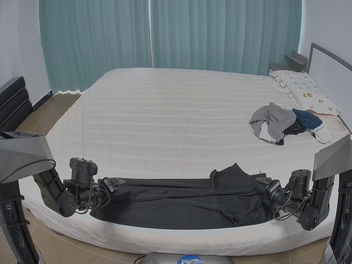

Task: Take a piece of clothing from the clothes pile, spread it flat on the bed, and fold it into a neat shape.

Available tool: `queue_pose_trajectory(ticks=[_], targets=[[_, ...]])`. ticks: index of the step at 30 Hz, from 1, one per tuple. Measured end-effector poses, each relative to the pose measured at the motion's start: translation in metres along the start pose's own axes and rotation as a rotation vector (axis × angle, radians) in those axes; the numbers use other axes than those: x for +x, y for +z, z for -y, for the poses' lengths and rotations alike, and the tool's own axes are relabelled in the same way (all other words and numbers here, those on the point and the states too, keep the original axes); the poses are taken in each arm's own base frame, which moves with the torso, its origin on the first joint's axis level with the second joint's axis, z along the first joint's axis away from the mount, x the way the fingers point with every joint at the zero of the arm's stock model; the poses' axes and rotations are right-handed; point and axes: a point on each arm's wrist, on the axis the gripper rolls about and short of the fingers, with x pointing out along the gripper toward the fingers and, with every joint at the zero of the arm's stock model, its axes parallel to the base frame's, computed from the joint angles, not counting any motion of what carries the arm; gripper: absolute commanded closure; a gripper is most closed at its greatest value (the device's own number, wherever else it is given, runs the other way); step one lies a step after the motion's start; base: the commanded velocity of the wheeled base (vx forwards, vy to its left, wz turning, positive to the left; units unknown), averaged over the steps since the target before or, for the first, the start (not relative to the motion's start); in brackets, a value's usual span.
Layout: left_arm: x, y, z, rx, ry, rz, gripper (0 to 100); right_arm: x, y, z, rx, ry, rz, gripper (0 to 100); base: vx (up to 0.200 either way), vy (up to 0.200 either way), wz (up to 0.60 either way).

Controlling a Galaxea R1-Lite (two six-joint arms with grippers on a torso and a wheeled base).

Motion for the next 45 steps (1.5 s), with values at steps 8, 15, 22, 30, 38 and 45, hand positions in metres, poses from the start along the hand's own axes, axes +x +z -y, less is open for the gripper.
queue_pose_trajectory(ticks=[8,15,22,30,38,45], targets=[[0.018,0.027,-0.004,-0.085,-0.015,0.135,0,0.0,0.0,0.0,0.0,0.0,0.001,0,0.0,0.0,0.0],[0.025,0.048,-0.012,-0.148,-0.072,0.24,0,0.001,-0.001,0.002,0.0,-0.007,-0.002,0,0.0,0.0,0.0],[0.029,0.061,-0.018,-0.226,-0.085,0.275,0,0.002,-0.001,0.003,-0.001,-0.011,-0.003,0,0.0,0.0,0.0],[0.024,0.067,-0.028,-0.231,-0.097,0.234,0,0.002,-0.001,0.003,0.0,-0.011,-0.003,0,0.0,0.0,0.0],[0.022,0.063,-0.03,-0.017,-0.052,0.135,0,0.002,-0.001,0.003,0.0,-0.01,-0.005,0,0.0,0.0,0.0],[0.029,0.068,-0.023,0.071,-0.047,0.071,0,0.002,-0.002,0.003,0.0,-0.013,-0.007,0,0.0,0.0,0.0]])
